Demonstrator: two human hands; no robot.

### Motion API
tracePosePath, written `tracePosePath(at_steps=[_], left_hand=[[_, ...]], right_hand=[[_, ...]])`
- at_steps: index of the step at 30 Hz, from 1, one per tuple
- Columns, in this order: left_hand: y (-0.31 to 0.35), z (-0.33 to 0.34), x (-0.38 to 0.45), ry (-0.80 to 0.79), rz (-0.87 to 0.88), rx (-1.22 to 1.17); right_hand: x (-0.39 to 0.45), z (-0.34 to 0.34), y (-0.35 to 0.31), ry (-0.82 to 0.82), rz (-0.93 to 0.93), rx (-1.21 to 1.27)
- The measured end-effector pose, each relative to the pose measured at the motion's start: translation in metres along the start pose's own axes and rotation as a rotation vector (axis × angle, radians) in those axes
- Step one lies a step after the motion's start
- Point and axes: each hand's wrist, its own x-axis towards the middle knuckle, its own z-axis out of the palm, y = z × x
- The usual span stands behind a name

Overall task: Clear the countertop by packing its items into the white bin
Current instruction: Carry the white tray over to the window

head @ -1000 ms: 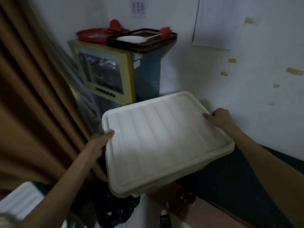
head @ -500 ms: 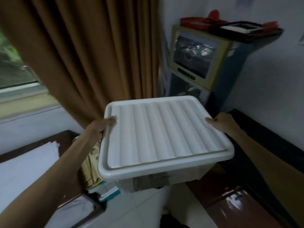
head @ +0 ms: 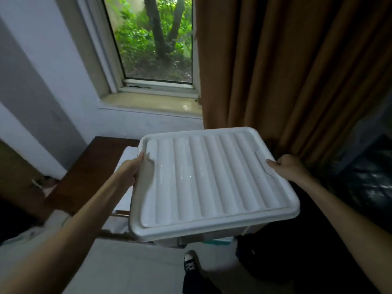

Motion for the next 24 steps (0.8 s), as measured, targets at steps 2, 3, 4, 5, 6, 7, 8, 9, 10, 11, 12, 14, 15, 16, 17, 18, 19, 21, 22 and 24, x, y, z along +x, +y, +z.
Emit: tracePosePath(at_steps=[2,3,4,5,6,7,8,9,10,11,12,14,15,16,17,18,19,21,22,24], left_hand=[[0.005,-0.024,0.018,0.068,-0.021,-0.031],[0.005,-0.036,0.028,0.093,-0.028,-0.043],[0.007,-0.048,0.035,0.117,-0.043,-0.053],[0.008,-0.060,0.042,0.135,-0.055,-0.077],[0.011,-0.069,0.048,0.156,-0.072,-0.094],[0.012,-0.077,0.055,0.182,-0.088,-0.106],[0.014,-0.086,0.061,0.199,-0.098,-0.125],[0.015,-0.095,0.069,0.216,-0.098,-0.150],[0.017,-0.104,0.075,0.237,-0.101,-0.182],[0.017,-0.113,0.083,0.260,-0.106,-0.203],[0.015,-0.123,0.091,0.282,-0.118,-0.213],[0.012,-0.139,0.107,0.321,-0.134,-0.230],[0.011,-0.145,0.114,0.340,-0.140,-0.238],[0.010,-0.150,0.120,0.352,-0.143,-0.243],[0.009,-0.155,0.127,0.369,-0.145,-0.247],[0.007,-0.160,0.134,0.384,-0.146,-0.254],[0.007,-0.163,0.140,0.393,-0.156,-0.256],[0.004,-0.171,0.151,0.402,-0.178,-0.258],[0.002,-0.174,0.156,0.405,-0.192,-0.261],[-0.002,-0.183,0.170,0.420,-0.231,-0.250]], right_hand=[[0.029,0.017,-0.035,-0.043,-0.059,-0.016],[0.043,0.025,-0.053,-0.063,-0.085,-0.027],[0.057,0.033,-0.071,-0.082,-0.113,-0.037],[0.071,0.042,-0.088,-0.098,-0.143,-0.046],[0.084,0.050,-0.105,-0.112,-0.175,-0.053],[0.096,0.058,-0.120,-0.127,-0.199,-0.059],[0.108,0.065,-0.137,-0.143,-0.220,-0.068],[0.120,0.073,-0.153,-0.158,-0.234,-0.075],[0.132,0.080,-0.169,-0.173,-0.251,-0.081],[0.143,0.089,-0.184,-0.192,-0.267,-0.081],[0.155,0.097,-0.198,-0.210,-0.284,-0.079],[0.175,0.112,-0.223,-0.239,-0.312,-0.075],[0.183,0.119,-0.235,-0.258,-0.315,-0.068],[0.191,0.127,-0.246,-0.280,-0.317,-0.058],[0.198,0.134,-0.256,-0.297,-0.317,-0.044],[0.205,0.142,-0.266,-0.308,-0.314,-0.038],[0.210,0.151,-0.274,-0.315,-0.300,-0.033],[0.220,0.169,-0.289,-0.310,-0.285,-0.031],[0.224,0.178,-0.296,-0.309,-0.279,-0.030],[0.231,0.195,-0.309,-0.329,-0.239,0.001]])
